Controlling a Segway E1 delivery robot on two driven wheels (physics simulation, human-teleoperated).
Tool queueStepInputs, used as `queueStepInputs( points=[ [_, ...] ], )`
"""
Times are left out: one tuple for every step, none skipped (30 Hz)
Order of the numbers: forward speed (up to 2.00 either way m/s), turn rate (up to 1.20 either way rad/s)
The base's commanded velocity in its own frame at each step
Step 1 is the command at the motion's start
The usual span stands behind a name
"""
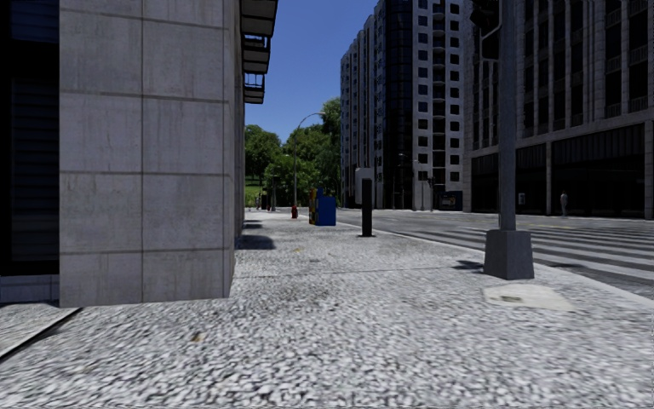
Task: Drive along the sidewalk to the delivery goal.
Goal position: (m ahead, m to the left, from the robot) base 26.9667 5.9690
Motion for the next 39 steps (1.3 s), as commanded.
queueStepInputs(
  points=[
    [2.0, 0.0],
    [2.0, 0.0],
    [2.0, 0.0],
    [2.0, 0.0],
    [2.0, 0.0],
    [2.0, 0.0],
    [2.0, 0.0],
    [2.0, 0.0],
    [2.0, 0.0],
    [2.0, 0.0],
    [2.0, 0.0],
    [2.0, 0.0],
    [2.0, 0.0],
    [2.0, 0.0],
    [2.0, 0.0],
    [2.0, 0.0],
    [2.0, 0.0],
    [2.0, 0.0],
    [2.0, 0.0],
    [2.0, 0.0],
    [2.0, 0.0],
    [2.0, 0.0],
    [2.0, 0.0],
    [2.0, 0.0],
    [2.0, 0.0],
    [2.0, 0.0],
    [2.0, 0.0],
    [2.0, 0.0],
    [2.0, 0.04],
    [2.0, 0.04],
    [2.0, 0.11],
    [2.0, 0.12],
    [2.0, 0.13],
    [2.0, 0.13],
    [2.0, 0.13],
    [2.0, 0.16],
    [2.0, 0.18],
    [2.0, 0.18],
    [2.0, 0.19]
  ],
)
